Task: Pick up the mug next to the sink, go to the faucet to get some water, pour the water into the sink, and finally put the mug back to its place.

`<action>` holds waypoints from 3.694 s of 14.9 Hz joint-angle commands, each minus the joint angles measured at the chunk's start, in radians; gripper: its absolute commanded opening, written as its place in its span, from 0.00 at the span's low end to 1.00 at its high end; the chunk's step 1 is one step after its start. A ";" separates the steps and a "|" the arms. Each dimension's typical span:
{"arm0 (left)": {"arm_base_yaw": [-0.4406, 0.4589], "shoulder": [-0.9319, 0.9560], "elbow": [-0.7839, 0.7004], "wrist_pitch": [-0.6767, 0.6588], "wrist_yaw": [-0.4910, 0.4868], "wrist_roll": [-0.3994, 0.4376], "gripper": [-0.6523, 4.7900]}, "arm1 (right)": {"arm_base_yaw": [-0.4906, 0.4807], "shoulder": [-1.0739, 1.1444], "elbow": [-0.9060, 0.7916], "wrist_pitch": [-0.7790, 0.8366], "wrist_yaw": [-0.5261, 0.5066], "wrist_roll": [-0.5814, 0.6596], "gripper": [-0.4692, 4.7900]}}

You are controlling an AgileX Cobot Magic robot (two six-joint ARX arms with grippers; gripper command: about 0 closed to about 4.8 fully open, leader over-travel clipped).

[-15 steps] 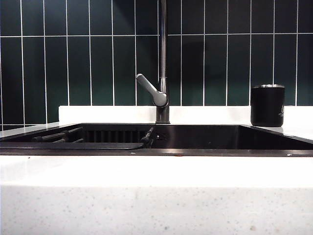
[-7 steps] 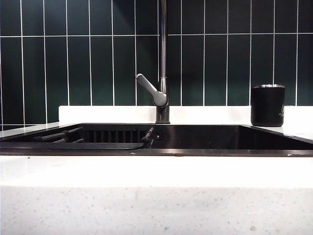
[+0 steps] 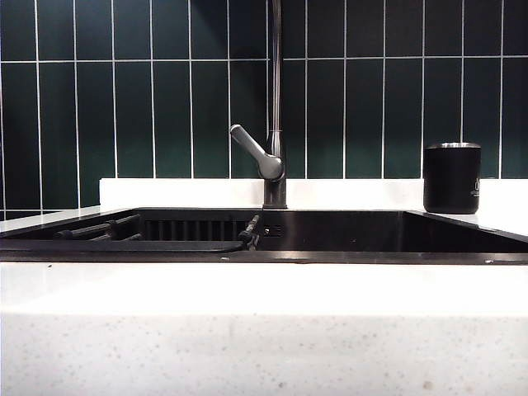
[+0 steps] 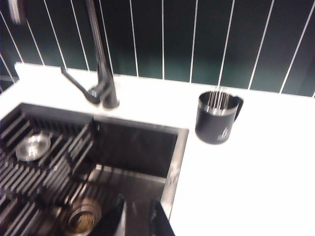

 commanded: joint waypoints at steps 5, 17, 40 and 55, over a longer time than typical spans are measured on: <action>0.000 -0.098 -0.009 -0.107 -0.022 -0.030 0.11 | 0.069 -0.017 -0.173 0.012 -0.004 0.011 0.24; 0.000 -0.191 -0.040 -0.118 -0.030 -0.023 0.11 | 0.088 -0.027 -0.210 0.094 -0.003 0.011 0.24; 0.102 -0.456 -0.740 0.430 -0.017 0.053 0.11 | 0.087 -0.034 -0.661 0.671 0.089 0.011 0.18; 0.102 -0.456 -0.741 0.424 -0.018 0.053 0.11 | 0.086 -0.288 -0.730 0.636 0.090 0.011 0.18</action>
